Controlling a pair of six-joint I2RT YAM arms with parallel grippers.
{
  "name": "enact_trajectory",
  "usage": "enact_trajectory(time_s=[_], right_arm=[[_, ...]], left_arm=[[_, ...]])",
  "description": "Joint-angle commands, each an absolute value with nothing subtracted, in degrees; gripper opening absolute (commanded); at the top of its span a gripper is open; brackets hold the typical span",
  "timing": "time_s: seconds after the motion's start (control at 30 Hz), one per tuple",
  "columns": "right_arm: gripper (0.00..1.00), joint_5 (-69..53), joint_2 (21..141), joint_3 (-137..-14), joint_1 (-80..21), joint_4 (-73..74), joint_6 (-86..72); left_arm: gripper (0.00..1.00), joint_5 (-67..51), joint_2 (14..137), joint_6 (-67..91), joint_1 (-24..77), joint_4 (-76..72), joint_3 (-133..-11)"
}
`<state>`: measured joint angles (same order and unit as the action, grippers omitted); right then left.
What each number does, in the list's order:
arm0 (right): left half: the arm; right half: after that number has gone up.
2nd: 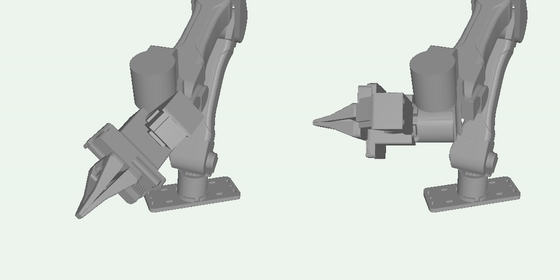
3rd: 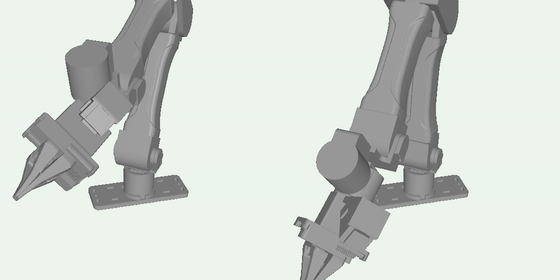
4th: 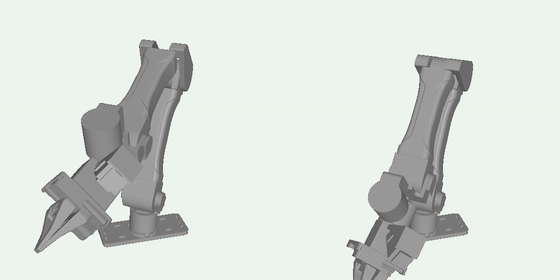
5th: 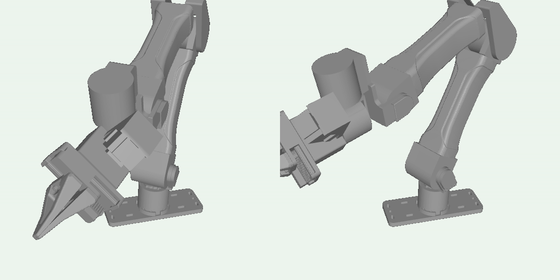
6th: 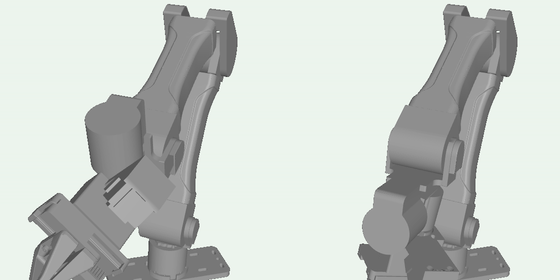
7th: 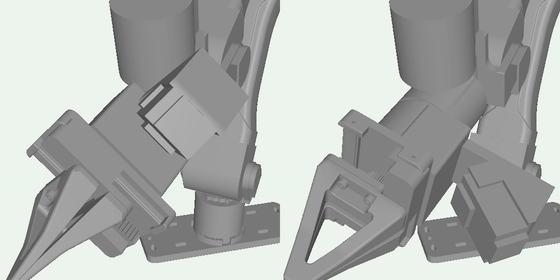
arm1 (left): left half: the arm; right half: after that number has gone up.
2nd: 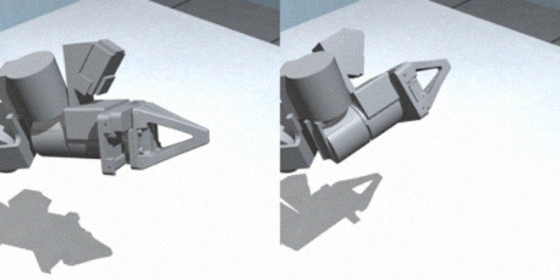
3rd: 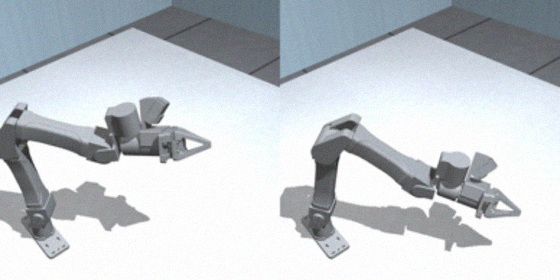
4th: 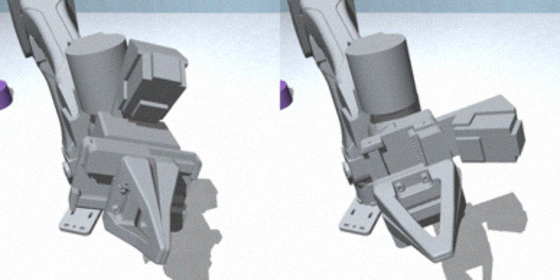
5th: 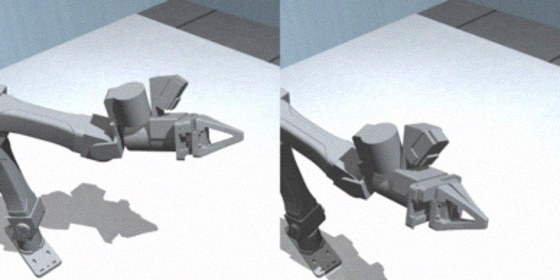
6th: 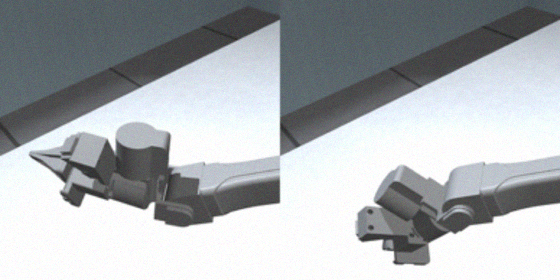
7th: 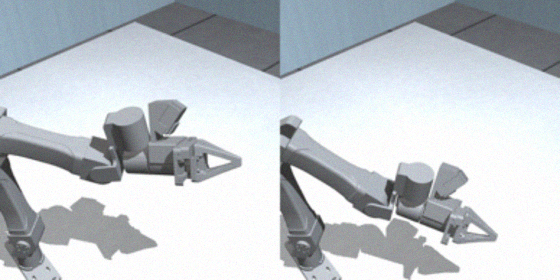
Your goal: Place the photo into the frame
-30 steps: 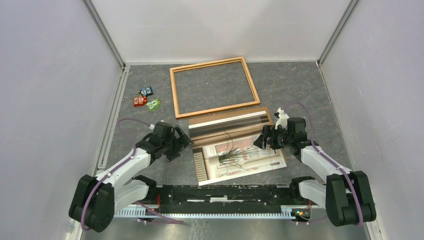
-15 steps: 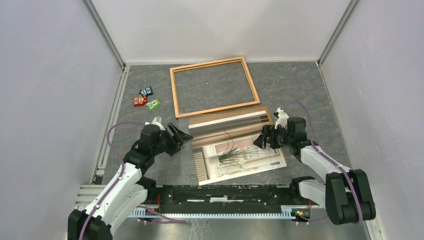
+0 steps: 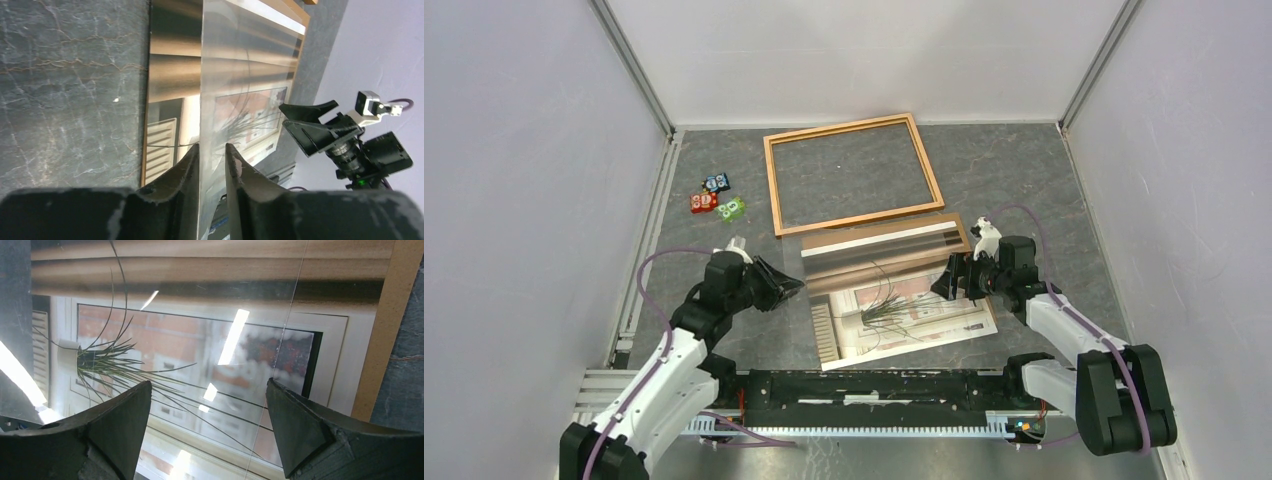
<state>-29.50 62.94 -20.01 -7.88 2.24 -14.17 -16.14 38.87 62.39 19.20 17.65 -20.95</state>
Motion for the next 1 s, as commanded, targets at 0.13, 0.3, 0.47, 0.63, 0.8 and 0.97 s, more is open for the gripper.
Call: enact_trajectory(time_s=[0.13,0.3,0.47,0.63,0.8,0.97], right_arm=[[0.94,-24.83,62.54,-22.15,-8.28,8.78,-8.98],[0.98,-23.93,60.53,-24.37,-8.29,7.82,-9.82],[0.98,-19.36,57.09,-25.87,-8.16,6.04,-12.95],[0.98,-25.72,55.35,-24.56,-7.95,0.54,-13.17],[0.98,-33.13,54.91,-20.26,-7.94,-10.35,-17.69],[0.98,-36.3,55.44,-19.39,-7.93,-15.7,-18.99]], left_arm=[[0.07,-11.52,43.84,51.46,19.23,19.85,-27.11],[0.02,-13.13,46.22,41.02,19.19,21.84,-34.65],[0.02,-17.09,42.78,33.83,19.26,20.97,-39.17],[0.02,-19.7,37.26,28.86,19.33,20.21,-43.44],[0.02,-20.39,36.65,26.81,19.31,20.42,-48.04],[0.02,-25.42,39.19,26.97,19.31,15.78,-51.39]])
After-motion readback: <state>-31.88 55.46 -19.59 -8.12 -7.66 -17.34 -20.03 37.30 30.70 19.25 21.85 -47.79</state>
